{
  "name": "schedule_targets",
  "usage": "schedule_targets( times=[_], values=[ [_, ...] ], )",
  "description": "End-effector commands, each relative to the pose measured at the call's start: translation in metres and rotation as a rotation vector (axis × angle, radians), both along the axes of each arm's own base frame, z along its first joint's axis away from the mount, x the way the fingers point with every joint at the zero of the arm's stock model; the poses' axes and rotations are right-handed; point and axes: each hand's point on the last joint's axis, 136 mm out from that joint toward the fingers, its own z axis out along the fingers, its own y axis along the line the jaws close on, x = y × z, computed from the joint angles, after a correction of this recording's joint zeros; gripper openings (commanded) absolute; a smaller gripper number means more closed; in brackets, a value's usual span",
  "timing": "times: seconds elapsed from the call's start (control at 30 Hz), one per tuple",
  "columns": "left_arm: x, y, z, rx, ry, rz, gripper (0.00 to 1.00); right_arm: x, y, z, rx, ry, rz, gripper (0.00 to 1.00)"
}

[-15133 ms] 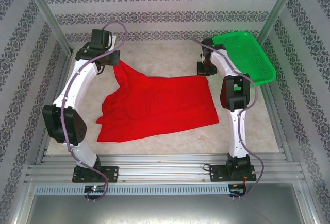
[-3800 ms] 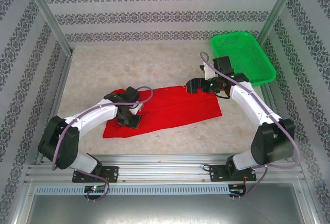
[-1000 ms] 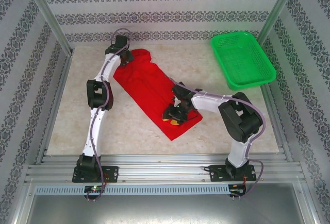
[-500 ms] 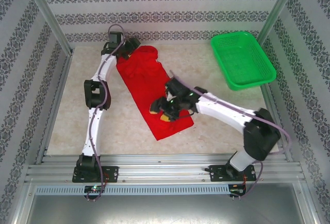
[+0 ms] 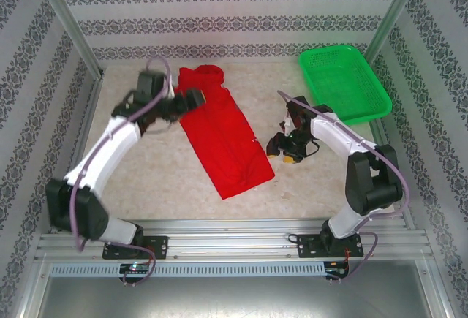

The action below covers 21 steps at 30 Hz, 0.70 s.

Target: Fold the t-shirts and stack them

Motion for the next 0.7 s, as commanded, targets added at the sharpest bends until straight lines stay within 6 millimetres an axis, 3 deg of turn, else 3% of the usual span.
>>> schedule_targets(
  times=[0.0, 0.07, 0.17, 0.3, 0.57, 0.67],
  values=[
    [-0.061, -0.009, -0.089, 0.029, 0.241, 0.092, 0.7, -0.004, 0.008, -0.014, 0.063, -0.004, 0.117, 0.59],
    [-0.096, -0.02, -0.111, 0.051, 0.279, 0.114, 0.67, -0.004, 0.012, -0.025, 0.083, 0.016, 0.119, 0.58],
    [-0.123, -0.038, -0.131, 0.024, 0.285, 0.135, 0.66, -0.004, 0.013, -0.037, 0.079, 0.034, 0.105, 0.57],
    [-0.131, -0.058, -0.146, 0.0, 0.279, 0.156, 0.65, -0.011, 0.012, -0.05, 0.043, 0.068, 0.113, 0.55],
    [-0.129, -0.096, -0.173, -0.085, 0.267, 0.197, 0.62, -0.023, 0.011, -0.067, 0.016, 0.085, 0.116, 0.54],
    [-0.137, -0.099, -0.187, -0.058, 0.319, 0.204, 0.6, -0.023, 0.012, -0.069, 0.014, 0.082, 0.118, 0.54]
  ],
)
